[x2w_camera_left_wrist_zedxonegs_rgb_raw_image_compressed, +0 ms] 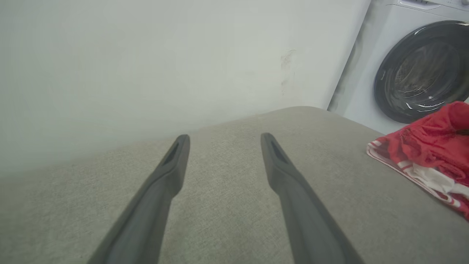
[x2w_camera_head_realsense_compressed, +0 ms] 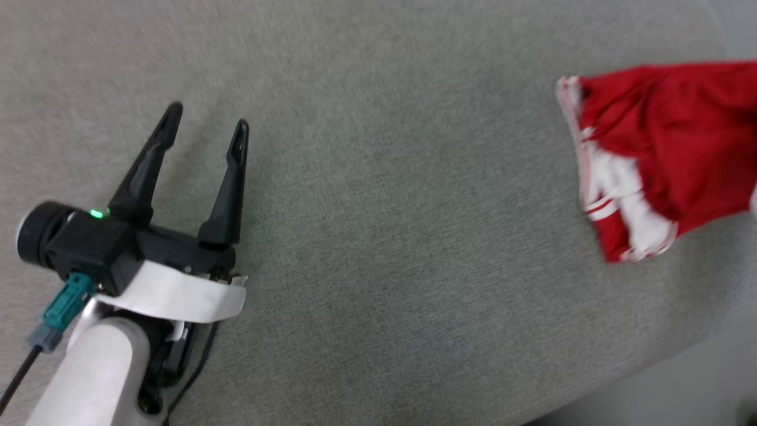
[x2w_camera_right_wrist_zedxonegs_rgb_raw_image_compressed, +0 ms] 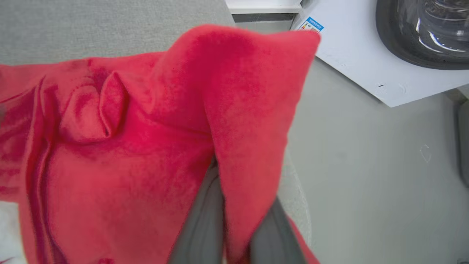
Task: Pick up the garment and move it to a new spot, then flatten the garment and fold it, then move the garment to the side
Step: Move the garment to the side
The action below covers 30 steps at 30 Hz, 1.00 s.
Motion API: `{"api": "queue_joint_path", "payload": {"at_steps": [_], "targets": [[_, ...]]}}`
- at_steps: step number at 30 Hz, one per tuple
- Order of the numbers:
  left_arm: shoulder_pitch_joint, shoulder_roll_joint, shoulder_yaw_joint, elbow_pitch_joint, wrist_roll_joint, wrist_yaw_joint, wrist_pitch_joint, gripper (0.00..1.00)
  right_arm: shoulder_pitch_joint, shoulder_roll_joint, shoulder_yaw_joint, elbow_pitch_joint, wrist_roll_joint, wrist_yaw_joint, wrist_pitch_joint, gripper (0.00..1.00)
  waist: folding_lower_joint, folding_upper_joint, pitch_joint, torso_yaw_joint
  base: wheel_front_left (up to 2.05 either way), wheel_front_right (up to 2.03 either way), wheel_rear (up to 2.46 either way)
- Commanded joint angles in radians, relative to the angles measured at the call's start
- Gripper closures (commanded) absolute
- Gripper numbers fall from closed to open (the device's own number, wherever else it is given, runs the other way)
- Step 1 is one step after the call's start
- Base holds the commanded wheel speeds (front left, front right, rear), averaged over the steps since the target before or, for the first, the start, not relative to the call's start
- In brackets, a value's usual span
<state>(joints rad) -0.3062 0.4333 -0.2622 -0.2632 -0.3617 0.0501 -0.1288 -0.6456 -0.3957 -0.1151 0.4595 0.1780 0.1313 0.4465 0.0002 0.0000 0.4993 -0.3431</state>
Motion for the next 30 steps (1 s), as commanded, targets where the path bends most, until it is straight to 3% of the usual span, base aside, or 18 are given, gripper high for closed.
{"api": "queue_joint_path", "payload": {"at_steps": [1, 7, 8, 9, 10, 15, 21, 30], "targets": [[-0.026, 0.008, -0.004, -0.006, 0.006, -0.009, 0.003, 0.0, -0.034, -0.004, -0.019, 0.021, -0.027, -0.001, -0.021, 1.0, -0.0002, 0.0, 0.076, -0.006, 0.0, 0.0, 0.0], [-0.094, 0.01, -0.029, -0.007, 0.014, -0.037, 0.013, 0.0, -0.12, 0.007, -0.133, 0.103, -0.139, -0.001, -0.153, 1.0, -0.0002, 0.0, 0.128, 0.035, 0.0, 0.0, 0.0], [-0.1, 0.008, -0.033, -0.005, 0.014, -0.04, 0.01, 0.0, -0.126, 0.013, -0.148, 0.115, -0.154, -0.001, -0.175, 0.87, -0.0002, 0.0, 0.13, 0.04, 0.0, 0.0, 0.0], [-0.105, 0.005, -0.035, -0.001, 0.015, -0.039, 0.007, 0.0, -0.131, 0.021, -0.162, 0.129, -0.168, -0.001, -0.191, 0.28, -0.0002, 0.0, 0.131, 0.044, 0.0, 0.0, 0.0], [-0.109, 0.002, -0.036, 0.004, 0.013, -0.039, 0.003, 0.0, -0.132, 0.029, -0.175, 0.144, -0.186, -0.001, -0.206, 0.0, -0.0002, 0.0, 0.131, 0.047, 0.0, 0.0, 0.0], [-0.104, -0.014, -0.041, 0.029, 0.003, -0.035, -0.019, 0.0, -0.128, 0.054, -0.248, 0.185, -0.248, -0.001, -0.289, 0.0, -0.0002, 0.0, 0.108, 0.066, 0.0, 0.0, 0.0], [-0.066, -0.035, -0.045, 0.076, -0.012, -0.027, -0.061, 0.0, -0.088, 0.079, -0.309, 0.149, -0.279, -0.001, -0.405, 0.0, -0.0002, 0.0, 0.024, 0.086, 0.0, 0.0, 0.0], [0.029, -0.093, -0.043, 0.154, -0.041, 0.007, -0.11, 0.0, 0.082, 0.136, -0.229, -0.034, -0.209, -0.001, -0.487, 0.0, -0.0002, 0.0, -0.172, 0.139, 0.0, 0.0, 0.0]]}}
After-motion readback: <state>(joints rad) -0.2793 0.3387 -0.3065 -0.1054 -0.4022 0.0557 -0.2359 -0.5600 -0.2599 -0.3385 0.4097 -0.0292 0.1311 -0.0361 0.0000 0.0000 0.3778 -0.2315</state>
